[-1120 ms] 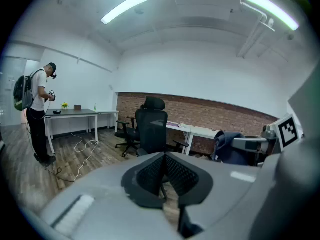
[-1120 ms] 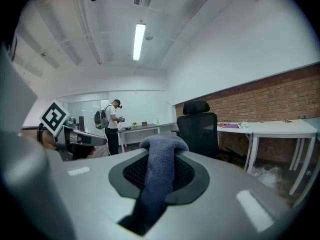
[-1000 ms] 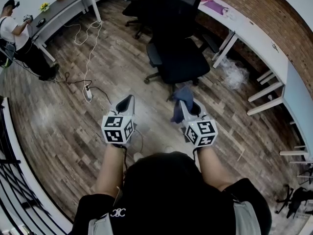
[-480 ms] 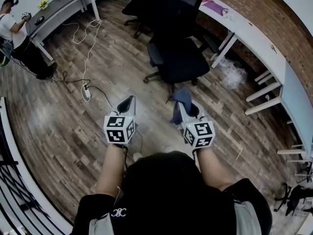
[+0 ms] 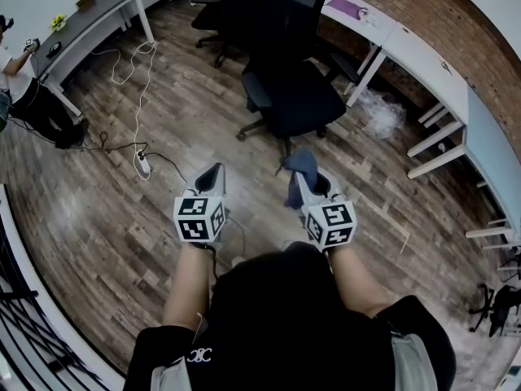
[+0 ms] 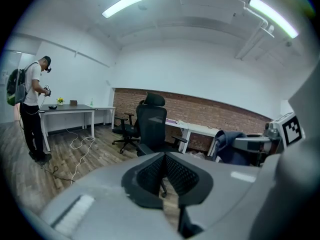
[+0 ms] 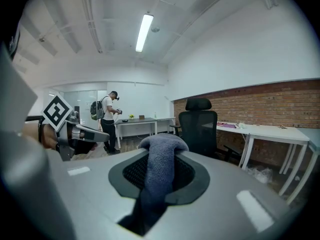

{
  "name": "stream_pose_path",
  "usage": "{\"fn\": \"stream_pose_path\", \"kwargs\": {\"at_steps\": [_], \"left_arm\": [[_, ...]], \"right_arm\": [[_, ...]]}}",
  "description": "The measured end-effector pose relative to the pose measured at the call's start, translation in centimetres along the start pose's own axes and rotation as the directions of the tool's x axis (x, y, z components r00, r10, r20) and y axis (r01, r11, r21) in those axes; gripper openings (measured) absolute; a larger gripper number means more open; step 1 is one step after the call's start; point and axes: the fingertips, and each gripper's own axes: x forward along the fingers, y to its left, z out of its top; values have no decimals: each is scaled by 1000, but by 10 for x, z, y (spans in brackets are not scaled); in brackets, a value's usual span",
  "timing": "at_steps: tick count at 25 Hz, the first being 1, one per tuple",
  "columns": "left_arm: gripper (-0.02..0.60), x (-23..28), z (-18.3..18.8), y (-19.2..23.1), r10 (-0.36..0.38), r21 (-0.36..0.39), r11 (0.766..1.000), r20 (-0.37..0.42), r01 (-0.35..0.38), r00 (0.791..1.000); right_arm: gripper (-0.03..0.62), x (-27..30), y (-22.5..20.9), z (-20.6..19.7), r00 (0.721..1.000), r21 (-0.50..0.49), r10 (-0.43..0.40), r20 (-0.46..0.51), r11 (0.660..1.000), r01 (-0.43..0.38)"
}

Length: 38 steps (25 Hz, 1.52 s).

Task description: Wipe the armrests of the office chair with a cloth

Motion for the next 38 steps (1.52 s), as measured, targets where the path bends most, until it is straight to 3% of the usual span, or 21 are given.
{"fn": "stream_pose_path", "kwargs": {"at_steps": [8,15,20,25,31,38], "left_arm": [[5,5,-19,7,-51,0,999,-44,51,998],[5,43,-14,15,-37,3,999,-71,37,997],[5,94,3,20,-10,19,1000,-90,12,996],[5,143,40,22,33,36,999,-56,-31,998],[5,189,60,24,64,11,998,-72,-63,995],[5,226,70,22,117,-6,993,-88,-118,989]], "right_arm": [[74,-8,8,-17,998,10,-51,-28,999,51],[74,29,-20,-21,998,22,-42,-37,999,43],[75,82,-57,-4,1000,23,-5,-25,1000,6],[75,128,-97,19,999,24,34,-11,999,-33],[75,168,-136,22,996,19,80,-48,997,-80],[75,203,-159,17,977,-29,189,-97,981,-192]]}}
